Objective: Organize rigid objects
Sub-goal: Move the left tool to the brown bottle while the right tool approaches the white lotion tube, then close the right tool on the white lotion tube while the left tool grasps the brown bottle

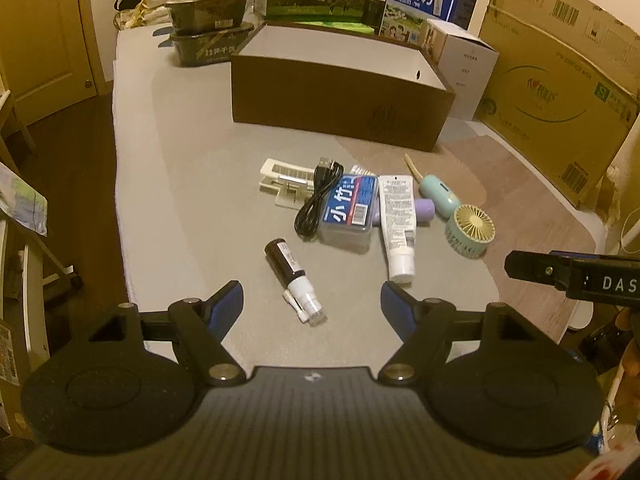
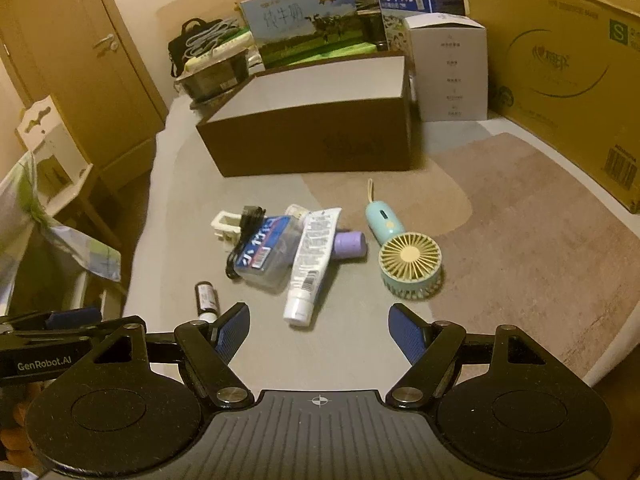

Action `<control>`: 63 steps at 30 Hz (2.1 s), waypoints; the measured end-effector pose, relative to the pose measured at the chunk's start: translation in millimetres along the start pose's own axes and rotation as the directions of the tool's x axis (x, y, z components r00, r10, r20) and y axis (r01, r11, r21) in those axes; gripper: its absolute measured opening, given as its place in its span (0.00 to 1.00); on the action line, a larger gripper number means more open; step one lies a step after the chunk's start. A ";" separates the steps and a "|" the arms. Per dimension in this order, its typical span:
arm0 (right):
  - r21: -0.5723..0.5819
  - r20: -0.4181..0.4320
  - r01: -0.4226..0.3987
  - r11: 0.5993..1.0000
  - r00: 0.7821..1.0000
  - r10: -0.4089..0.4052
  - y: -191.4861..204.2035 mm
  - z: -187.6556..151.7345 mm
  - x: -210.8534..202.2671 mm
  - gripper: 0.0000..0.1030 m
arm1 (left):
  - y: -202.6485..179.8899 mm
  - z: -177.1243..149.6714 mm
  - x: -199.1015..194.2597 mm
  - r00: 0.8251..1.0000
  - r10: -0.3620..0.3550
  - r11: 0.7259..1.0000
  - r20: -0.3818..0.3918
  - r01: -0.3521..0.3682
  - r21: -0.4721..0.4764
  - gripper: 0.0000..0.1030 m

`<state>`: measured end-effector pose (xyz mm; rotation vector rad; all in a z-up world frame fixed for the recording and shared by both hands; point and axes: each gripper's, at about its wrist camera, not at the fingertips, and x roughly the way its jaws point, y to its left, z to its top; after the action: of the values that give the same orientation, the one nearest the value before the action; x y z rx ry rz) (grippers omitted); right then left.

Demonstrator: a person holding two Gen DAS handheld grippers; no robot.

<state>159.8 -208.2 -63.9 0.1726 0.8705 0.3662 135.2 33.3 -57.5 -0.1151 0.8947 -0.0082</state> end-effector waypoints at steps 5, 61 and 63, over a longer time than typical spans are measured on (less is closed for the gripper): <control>0.041 -0.004 -0.002 0.999 1.000 0.002 -9.7 -6.7 6.2 0.74 | -2.1 -4.1 12.1 1.000 -0.001 1.000 -0.022 0.001 0.011 0.71; -0.048 -0.118 0.021 0.999 0.993 -0.026 17.1 -0.6 140.1 0.32 | 18.7 6.3 127.3 0.991 0.011 1.000 -0.134 -0.008 0.025 0.38; -0.068 -0.117 0.022 0.997 0.993 -0.030 16.6 -1.9 137.9 0.31 | 16.8 6.1 128.0 0.991 -0.008 0.999 -0.130 0.013 0.034 0.28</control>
<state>235.3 -140.2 -158.7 0.0787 0.9753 0.3835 219.4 43.5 -155.0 -0.0877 1.0238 -0.0417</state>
